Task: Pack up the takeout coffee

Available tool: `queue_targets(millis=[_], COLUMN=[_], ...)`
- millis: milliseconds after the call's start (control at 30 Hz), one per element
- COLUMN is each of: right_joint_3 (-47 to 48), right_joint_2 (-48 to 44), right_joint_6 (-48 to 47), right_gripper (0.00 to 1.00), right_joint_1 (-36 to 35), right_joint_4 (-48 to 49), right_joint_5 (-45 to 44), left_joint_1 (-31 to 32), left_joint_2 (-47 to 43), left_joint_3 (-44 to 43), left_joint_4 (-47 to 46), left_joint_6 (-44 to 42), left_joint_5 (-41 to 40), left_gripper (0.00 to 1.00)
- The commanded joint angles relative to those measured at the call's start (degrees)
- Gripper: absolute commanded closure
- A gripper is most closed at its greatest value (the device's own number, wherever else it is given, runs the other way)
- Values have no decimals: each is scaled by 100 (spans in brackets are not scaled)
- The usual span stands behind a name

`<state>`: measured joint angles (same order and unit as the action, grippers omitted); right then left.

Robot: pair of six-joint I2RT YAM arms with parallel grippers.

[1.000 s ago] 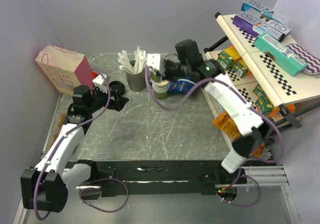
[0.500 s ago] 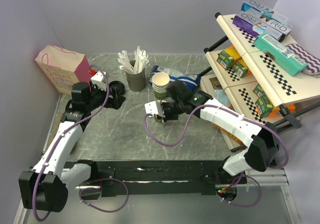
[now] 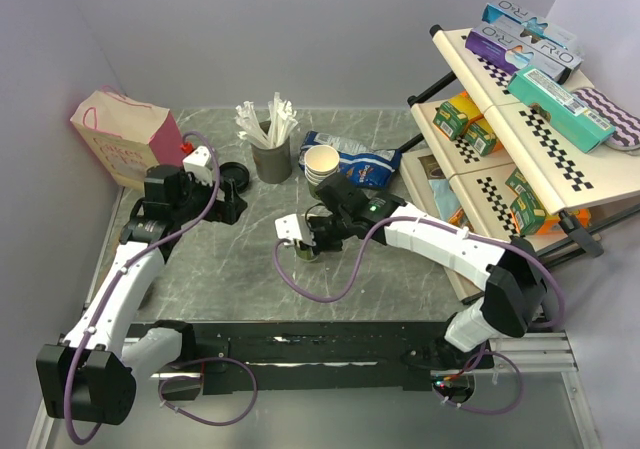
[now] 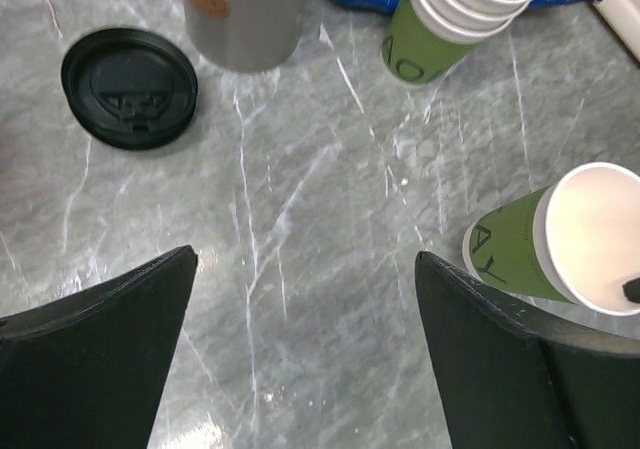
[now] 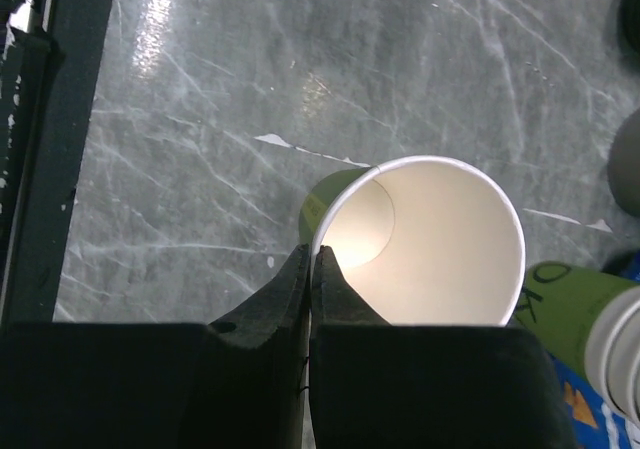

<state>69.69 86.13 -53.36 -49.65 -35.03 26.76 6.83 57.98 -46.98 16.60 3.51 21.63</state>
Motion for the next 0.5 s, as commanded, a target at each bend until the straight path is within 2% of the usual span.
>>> queue_targets(millis=[0,467], right_joint_3=[-44,-149], right_joint_2=[167,484], right_joint_6=[195,28], right_gripper=[100,94], right_joint_1=[-63,-71], right_joint_4=[259,268], right_joint_5=[276,303], left_joint_1=[-24,-24], left_joint_2=[-102,-199], left_joint_3=[-75,181], left_joint_4=[185,221], left_joint_6=[-79,36], left_joint_5=[-36,-45], left_gripper=[3,3])
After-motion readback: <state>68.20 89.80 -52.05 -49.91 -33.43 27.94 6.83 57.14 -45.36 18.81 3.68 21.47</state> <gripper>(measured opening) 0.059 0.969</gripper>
